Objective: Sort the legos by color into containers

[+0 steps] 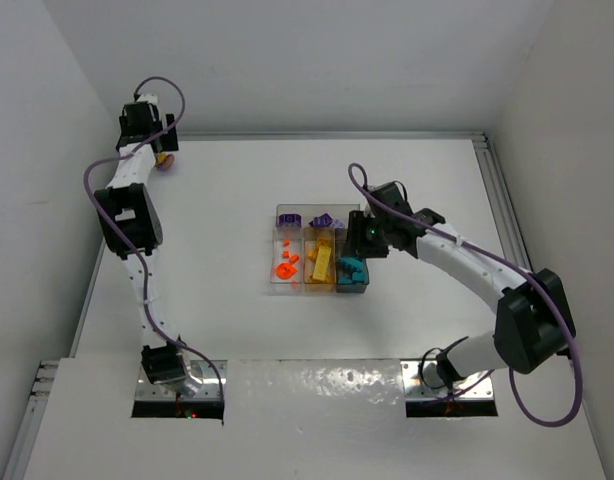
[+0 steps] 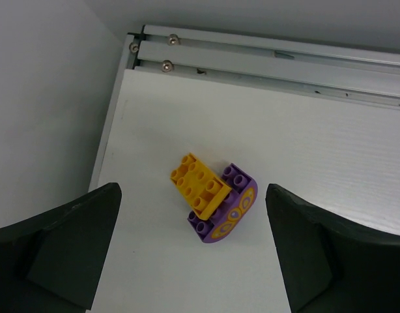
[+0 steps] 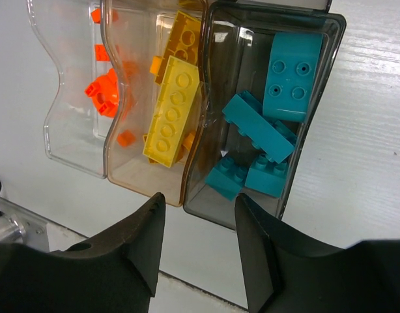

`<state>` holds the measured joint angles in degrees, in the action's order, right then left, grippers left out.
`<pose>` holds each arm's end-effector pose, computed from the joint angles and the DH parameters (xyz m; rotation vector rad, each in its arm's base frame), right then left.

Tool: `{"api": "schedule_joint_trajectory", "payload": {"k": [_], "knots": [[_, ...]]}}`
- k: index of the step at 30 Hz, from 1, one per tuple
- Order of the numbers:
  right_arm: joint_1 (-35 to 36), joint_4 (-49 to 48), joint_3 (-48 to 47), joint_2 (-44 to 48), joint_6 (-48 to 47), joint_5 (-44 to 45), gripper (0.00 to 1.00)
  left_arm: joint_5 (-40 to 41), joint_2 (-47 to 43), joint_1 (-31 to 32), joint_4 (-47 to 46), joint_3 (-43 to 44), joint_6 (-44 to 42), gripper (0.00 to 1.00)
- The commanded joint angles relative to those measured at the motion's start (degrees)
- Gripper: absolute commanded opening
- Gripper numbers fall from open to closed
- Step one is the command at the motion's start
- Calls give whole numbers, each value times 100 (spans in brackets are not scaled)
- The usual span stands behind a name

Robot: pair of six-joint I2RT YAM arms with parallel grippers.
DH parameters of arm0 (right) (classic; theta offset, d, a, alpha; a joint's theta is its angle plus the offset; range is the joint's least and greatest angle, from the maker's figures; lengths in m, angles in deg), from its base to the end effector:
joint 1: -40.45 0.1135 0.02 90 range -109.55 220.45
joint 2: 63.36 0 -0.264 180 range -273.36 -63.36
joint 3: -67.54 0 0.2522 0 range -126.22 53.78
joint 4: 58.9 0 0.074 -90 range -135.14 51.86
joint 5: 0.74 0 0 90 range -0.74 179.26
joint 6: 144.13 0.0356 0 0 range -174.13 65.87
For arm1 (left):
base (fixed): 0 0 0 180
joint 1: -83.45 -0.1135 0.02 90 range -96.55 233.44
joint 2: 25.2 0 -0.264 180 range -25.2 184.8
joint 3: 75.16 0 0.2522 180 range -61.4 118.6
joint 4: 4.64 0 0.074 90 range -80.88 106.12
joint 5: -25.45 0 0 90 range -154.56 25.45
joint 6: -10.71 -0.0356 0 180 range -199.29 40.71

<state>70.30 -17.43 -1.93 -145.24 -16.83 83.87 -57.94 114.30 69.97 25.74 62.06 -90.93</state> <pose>0.2529 0.1490 0.2322 0.1295 2.6054 0.5726 0.5483 0.1356 0.2159 -0.1029 2.1581 0.3785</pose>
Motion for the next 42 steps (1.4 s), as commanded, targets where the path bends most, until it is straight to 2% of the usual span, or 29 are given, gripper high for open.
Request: {"api": "schedule_joint_trajectory", "payload": {"k": [1,7,12,16,20,31,36,42], "knots": [[39,86,-362,-38,23,-59,46,507,138,-50,-326,240,460,91],[30,516,-801,50,-82,266,46,1235,200,11,-493,-93,794,87],[39,587,-1153,76,5,380,46,1983,95,169,-765,-366,1023,89],[74,876,-1617,6,67,521,44,2283,86,240,-950,-437,1383,93],[232,1385,-2172,-178,23,863,44,2204,112,266,-1055,-454,1629,94],[909,2274,-3658,-908,-82,1382,44,1123,270,170,-1707,-394,2183,94],[1006,2362,-3728,-952,-38,1418,44,1571,639,170,-1284,29,2587,94],[1032,2459,-3851,-926,-30,1497,44,1870,675,170,-1108,-128,2922,95]]}}
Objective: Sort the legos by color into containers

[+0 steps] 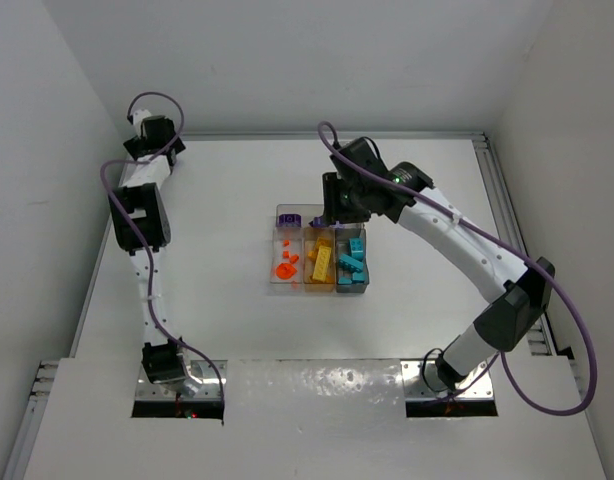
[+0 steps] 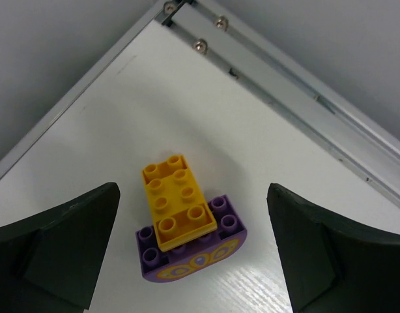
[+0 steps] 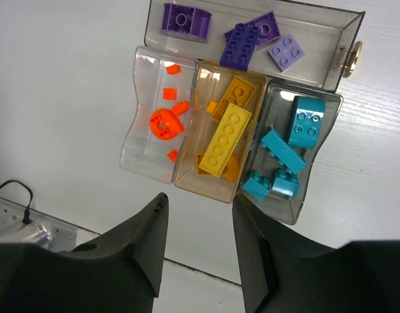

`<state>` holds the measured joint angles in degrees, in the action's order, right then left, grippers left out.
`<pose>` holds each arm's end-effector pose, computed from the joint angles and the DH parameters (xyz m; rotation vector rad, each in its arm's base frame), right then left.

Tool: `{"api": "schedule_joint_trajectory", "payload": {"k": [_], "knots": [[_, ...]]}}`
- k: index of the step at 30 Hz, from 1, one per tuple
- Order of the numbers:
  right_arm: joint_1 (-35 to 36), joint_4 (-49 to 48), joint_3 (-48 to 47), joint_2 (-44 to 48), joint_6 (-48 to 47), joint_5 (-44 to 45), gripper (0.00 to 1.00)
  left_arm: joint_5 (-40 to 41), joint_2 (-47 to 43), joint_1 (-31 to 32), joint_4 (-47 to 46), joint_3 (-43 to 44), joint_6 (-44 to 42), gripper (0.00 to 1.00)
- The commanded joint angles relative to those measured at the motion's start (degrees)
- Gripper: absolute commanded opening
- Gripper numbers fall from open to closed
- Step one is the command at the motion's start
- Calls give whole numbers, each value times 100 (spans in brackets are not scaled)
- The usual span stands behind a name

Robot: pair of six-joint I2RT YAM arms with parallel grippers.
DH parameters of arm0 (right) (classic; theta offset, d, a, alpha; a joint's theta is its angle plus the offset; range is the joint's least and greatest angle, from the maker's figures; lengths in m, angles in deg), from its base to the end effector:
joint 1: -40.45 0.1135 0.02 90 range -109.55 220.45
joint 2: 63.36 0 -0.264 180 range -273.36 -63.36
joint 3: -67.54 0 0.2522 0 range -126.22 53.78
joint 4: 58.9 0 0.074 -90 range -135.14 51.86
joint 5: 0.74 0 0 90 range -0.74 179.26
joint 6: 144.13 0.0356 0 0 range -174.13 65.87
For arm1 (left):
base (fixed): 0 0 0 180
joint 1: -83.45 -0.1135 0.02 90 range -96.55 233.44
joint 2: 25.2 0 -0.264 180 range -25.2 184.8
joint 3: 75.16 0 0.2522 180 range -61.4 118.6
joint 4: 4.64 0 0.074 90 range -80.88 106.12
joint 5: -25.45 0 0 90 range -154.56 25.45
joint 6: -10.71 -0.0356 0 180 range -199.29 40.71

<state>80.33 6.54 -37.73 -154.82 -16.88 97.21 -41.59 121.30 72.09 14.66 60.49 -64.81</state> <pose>0.2637 0.2139 0.3520 0.0031 2.5053 0.4072 0.5661 0.1279 0.1581 -0.6953 1.9540 0.3859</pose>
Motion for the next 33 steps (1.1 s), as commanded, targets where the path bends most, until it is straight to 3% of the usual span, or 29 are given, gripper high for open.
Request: {"api": "schedule_joint_trajectory", "payload": {"k": [1,9,13,18,22,24,27,28,33], "knots": [[29,70,-280,23,-25,155,44,270,-42,-42,-9,-7,310,95],[55,35,-289,23,-43,172,44,376,-60,-42,-9,-147,406,91],[64,88,-324,40,-69,181,44,323,2,-51,-9,-174,494,65],[64,132,-333,93,-61,251,44,262,28,-69,0,-156,547,61],[64,141,-315,120,-69,269,44,209,11,-60,8,-165,538,47],[73,123,-307,111,-78,260,44,183,-16,-69,8,-165,495,34],[64,114,-289,120,-69,251,44,182,-60,-69,26,-209,424,5],[64,97,-272,137,-69,243,44,174,-86,-60,17,-235,407,0],[64,-44,-149,225,-122,225,44,95,-384,-60,17,-533,257,0]]}}
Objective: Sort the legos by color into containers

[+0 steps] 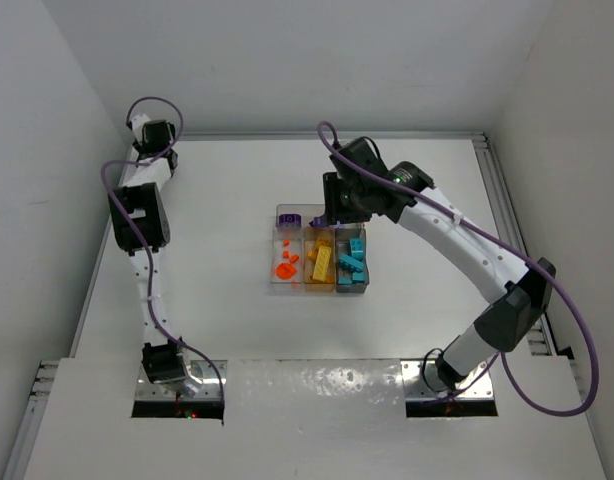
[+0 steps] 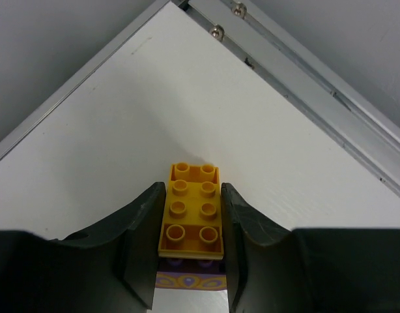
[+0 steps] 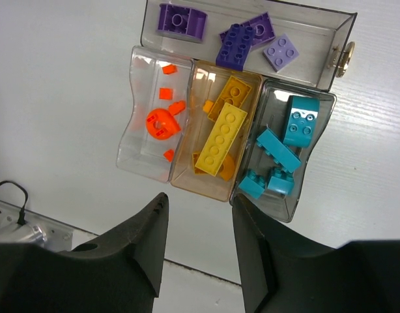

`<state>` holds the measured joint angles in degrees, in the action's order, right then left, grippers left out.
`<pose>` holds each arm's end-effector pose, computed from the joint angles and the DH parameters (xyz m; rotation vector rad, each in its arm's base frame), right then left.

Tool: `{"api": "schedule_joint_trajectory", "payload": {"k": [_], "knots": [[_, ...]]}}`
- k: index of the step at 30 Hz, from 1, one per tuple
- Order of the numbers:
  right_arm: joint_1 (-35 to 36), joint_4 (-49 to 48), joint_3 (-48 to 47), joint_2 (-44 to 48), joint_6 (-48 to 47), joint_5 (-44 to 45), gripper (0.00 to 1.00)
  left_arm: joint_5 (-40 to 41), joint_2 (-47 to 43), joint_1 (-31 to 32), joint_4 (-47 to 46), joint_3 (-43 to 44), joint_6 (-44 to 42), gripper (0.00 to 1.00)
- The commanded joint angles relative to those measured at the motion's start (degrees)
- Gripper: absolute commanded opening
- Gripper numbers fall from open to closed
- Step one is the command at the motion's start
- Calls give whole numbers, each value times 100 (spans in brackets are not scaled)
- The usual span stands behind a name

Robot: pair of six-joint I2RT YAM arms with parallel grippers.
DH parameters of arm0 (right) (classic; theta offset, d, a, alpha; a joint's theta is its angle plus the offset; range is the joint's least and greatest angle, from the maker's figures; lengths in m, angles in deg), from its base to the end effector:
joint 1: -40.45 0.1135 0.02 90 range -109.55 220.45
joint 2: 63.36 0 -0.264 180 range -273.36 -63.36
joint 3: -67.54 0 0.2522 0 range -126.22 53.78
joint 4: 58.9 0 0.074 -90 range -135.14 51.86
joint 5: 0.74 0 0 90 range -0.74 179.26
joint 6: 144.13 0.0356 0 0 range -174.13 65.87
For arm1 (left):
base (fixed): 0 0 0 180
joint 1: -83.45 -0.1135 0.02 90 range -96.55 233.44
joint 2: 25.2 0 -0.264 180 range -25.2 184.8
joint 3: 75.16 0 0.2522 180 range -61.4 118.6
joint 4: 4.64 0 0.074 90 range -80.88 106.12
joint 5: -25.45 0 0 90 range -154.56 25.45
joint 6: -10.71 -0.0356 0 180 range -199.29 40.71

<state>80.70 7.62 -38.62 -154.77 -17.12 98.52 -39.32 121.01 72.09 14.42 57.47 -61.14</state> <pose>0.2616 0.2140 0.3559 -0.0005 2.4977 0.3822 0.5598 0.1279 0.1438 -0.7796 1.9557 0.3992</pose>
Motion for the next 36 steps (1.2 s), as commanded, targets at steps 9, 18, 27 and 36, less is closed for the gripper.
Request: {"api": "schedule_joint_trajectory", "payload": {"k": [9,18,27,36], "knots": [[27,-879,388,291,-553,-503,45,-2064,-2411,28,340,-1620,-110,0],[36,-2409,215,-33,-1618,-986,53,-3973,-4872,1089,2050,-2552,-1058,0],[44,-4516,600,-166,-933,-1400,69,-5010,-6209,2216,2836,-3028,-638,0],[176,-5686,1066,-245,-362,-1857,74,-4660,-6535,2823,2582,-3019,-181,0]]}}
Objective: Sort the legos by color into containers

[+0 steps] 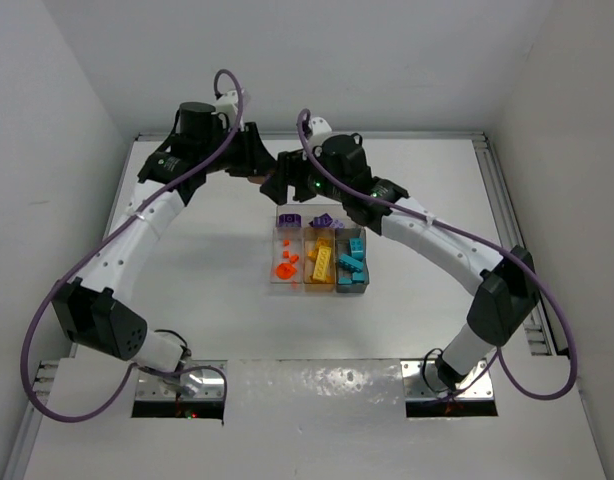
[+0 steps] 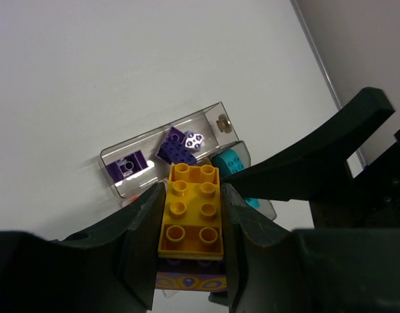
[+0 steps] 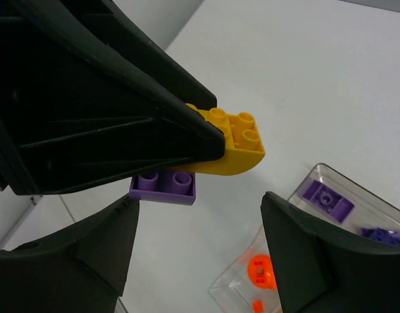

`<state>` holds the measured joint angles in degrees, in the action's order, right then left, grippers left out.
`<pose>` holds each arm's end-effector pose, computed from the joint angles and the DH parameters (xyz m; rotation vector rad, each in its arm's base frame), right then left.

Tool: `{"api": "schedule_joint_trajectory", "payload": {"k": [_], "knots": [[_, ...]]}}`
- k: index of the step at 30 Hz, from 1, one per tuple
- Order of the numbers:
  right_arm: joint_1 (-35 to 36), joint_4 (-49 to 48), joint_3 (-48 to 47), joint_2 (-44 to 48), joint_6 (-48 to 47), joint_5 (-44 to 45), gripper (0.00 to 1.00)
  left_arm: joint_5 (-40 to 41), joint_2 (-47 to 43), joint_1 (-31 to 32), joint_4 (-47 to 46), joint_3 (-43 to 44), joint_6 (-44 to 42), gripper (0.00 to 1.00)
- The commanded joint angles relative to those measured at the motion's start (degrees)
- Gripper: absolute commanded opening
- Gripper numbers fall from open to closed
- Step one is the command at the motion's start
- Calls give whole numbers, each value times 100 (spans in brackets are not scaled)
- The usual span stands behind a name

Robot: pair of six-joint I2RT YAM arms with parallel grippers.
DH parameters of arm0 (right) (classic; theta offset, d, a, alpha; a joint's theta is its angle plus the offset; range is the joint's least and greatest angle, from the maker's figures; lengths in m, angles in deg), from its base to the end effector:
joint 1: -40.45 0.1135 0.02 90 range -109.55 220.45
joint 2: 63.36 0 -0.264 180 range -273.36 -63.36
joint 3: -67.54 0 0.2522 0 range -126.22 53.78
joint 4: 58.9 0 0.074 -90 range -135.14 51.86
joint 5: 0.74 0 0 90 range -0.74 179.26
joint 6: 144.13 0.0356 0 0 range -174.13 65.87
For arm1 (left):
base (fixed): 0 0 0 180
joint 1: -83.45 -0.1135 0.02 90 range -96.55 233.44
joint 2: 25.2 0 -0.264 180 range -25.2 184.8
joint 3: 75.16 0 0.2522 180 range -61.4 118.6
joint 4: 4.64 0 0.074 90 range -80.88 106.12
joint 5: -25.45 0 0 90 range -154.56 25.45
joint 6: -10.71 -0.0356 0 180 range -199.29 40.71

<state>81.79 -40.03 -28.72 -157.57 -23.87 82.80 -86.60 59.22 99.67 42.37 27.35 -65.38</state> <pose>0.2948 0.2647 0.3542 -0.2732 1.9593 0.9488 0.3109 -0.1044 0.4028 0.2838 2.0955 -0.7174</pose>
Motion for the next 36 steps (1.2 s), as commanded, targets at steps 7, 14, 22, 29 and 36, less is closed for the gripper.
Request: {"api": "schedule_joint_trajectory", "payload": {"k": [7,14,22,29,36], "knots": [[111,-1661,348,35,972,30,71,244,-514,152,-504,-279,437,0],[128,-1811,278,-123,1184,145,63,288,-576,196,-688,-341,586,0],[137,-1943,392,-115,1219,320,22,139,-567,311,-671,-420,727,0],[128,-2120,929,210,1149,628,0,375,-515,311,-715,-324,526,0],[67,-1241,2007,720,1052,637,0,1105,521,-541,-838,1407,156,0]]}}
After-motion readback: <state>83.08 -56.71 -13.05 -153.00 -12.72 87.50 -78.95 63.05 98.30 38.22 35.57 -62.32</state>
